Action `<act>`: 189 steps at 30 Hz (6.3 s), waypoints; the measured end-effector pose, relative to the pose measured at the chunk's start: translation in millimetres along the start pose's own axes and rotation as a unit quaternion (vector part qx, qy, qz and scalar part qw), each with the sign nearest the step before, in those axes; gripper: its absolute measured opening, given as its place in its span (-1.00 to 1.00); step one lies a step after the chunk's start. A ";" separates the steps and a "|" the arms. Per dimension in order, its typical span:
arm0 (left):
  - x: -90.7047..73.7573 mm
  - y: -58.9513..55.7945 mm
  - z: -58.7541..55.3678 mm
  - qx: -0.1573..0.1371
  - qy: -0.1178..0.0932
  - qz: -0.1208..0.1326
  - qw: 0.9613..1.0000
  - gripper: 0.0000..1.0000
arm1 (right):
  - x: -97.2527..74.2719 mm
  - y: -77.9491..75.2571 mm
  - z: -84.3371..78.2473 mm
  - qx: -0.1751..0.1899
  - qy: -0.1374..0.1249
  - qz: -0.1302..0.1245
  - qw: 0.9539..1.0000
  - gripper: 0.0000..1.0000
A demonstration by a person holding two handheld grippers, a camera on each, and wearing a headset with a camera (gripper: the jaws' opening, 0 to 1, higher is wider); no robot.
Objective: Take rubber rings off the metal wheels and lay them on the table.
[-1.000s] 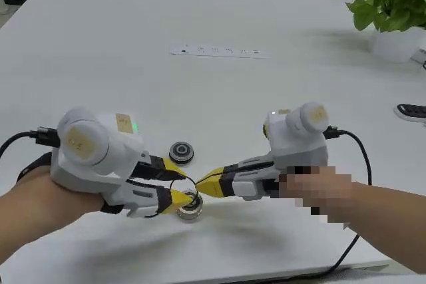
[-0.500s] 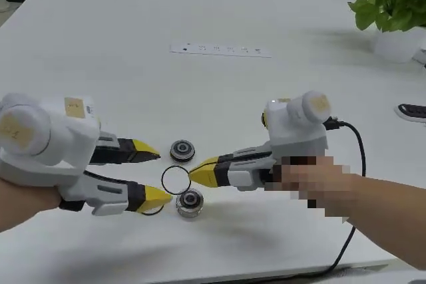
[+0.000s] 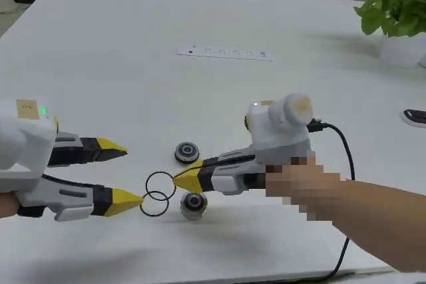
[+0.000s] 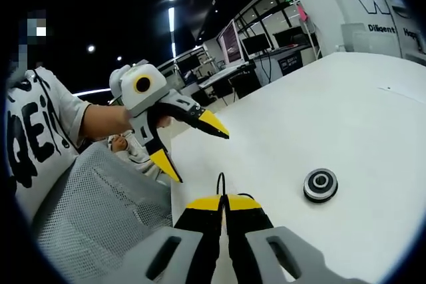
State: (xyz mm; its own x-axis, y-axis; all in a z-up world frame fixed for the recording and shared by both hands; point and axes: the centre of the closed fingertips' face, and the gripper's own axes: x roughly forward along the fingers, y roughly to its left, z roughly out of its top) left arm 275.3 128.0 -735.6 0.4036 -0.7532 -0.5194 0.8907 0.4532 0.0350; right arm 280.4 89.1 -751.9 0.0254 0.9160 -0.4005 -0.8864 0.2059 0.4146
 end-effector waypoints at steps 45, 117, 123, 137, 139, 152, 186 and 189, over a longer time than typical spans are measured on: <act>-11.1 4.6 -21.4 -0.027 0.011 0.021 0.999 0.04 | 35.0 3.7 -24.6 -0.098 0.069 -0.025 0.992 -0.52; 86.8 45.4 3.5 -0.061 0.009 -0.007 0.998 -0.16 | -17.4 -99.6 -13.4 -0.100 0.056 -0.161 0.980 -0.37; 96.2 46.9 3.5 -0.052 0.018 -0.010 0.998 -0.20 | -17.3 -102.1 -12.3 -0.101 0.055 -0.164 0.980 -0.35; 114.2 53.5 13.2 -0.042 0.022 -0.016 0.999 -0.39 | -14.7 -102.9 -15.2 -0.099 0.055 -0.163 0.980 -0.32; 116.1 54.5 13.9 -0.044 0.023 -0.016 0.999 -0.42 | -15.5 -102.7 -14.0 -0.103 0.051 -0.164 0.980 -0.33; 129.6 50.7 11.3 -0.032 0.039 -0.023 0.998 -0.60 | -19.2 -105.4 -15.1 -0.096 0.046 -0.169 0.980 -0.32; 129.2 51.6 10.6 -0.030 0.027 0.010 0.999 -0.73 | -6.7 -111.4 -11.5 -0.077 0.019 -0.189 0.979 -0.53; 129.4 51.7 11.0 -0.031 0.026 0.011 0.999 -0.73 | -7.9 -110.6 -10.6 -0.081 0.018 -0.189 0.979 -0.54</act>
State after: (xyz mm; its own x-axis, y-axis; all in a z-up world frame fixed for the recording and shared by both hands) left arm 375.9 48.7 -791.6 0.4093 -0.7180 -0.5630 0.8670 0.4982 -0.0051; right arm 373.4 55.5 -803.2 0.3519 0.7717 -0.5298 -0.8782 0.4680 0.0983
